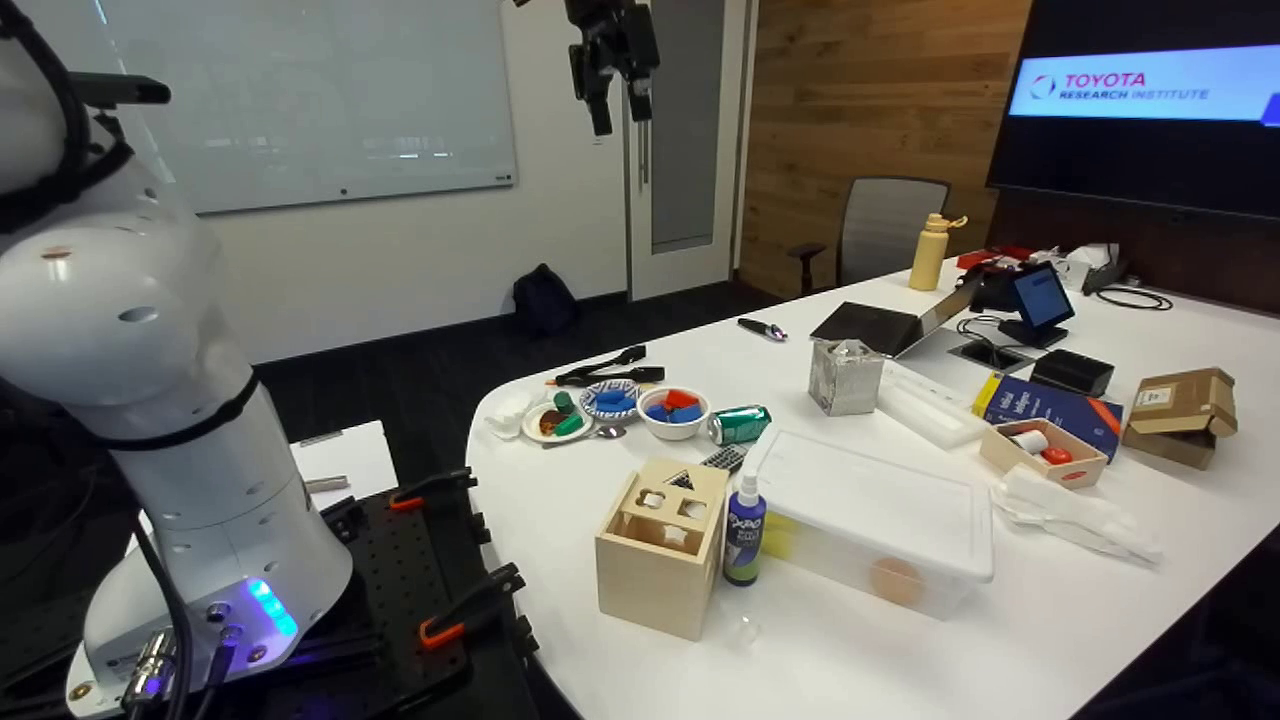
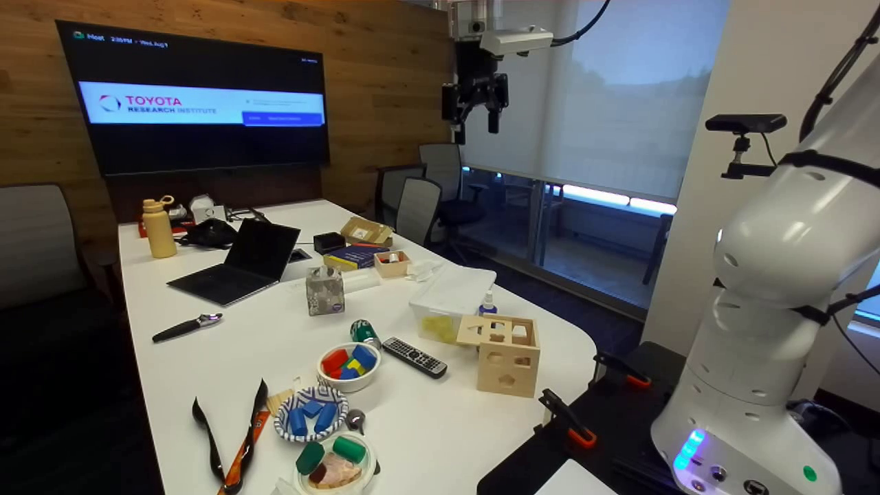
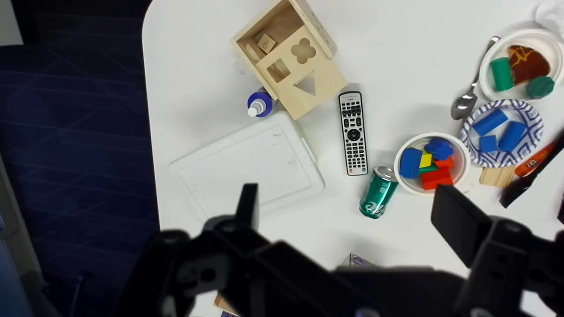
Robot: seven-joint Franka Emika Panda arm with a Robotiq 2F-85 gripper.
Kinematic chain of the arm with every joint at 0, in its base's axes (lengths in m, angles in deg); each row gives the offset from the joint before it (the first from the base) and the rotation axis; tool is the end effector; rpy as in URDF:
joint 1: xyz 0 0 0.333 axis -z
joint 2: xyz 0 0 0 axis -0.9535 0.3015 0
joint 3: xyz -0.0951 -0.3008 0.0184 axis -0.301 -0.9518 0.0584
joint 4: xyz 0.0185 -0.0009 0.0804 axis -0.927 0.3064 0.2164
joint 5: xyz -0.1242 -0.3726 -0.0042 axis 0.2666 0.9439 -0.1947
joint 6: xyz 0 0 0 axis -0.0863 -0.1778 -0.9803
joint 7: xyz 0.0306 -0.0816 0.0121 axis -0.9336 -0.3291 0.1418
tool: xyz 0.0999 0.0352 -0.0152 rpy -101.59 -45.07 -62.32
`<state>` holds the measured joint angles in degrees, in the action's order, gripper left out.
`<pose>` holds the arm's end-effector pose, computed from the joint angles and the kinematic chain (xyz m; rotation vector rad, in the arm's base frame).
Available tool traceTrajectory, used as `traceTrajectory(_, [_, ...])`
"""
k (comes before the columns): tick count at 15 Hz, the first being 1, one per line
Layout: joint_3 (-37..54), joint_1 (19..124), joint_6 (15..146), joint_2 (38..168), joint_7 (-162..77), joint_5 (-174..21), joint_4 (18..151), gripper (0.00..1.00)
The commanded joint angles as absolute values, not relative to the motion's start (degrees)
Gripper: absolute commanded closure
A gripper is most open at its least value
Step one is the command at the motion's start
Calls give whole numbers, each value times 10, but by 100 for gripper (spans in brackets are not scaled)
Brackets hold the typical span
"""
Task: Put the clear cap in the toy box
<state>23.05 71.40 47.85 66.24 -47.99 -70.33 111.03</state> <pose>0.4458 0.0884 0.5784 2.9342 0.0598 0.1303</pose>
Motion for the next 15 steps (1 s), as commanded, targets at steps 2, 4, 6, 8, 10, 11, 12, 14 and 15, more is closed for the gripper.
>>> traceTrajectory(2, [208,703,481,665,-460,-705,1119,0])
traceTrajectory(4, [178,712,488,654,-422,-711,1140,0])
traceTrajectory(6, [141,725,485,647,-389,-715,1158,0])
traceTrajectory(8, [110,745,478,651,-385,-695,1171,0])
traceTrajectory(10, [81,762,489,660,-368,-693,1190,0])
traceTrajectory(11, [70,769,501,666,-362,-695,1204,0])
traceTrajectory(12, [59,776,519,674,-354,-695,1221,0])
traceTrajectory(14, [46,788,567,689,-352,-689,1256,0])
traceTrajectory(15, [43,792,599,700,-353,-684,1275,0])
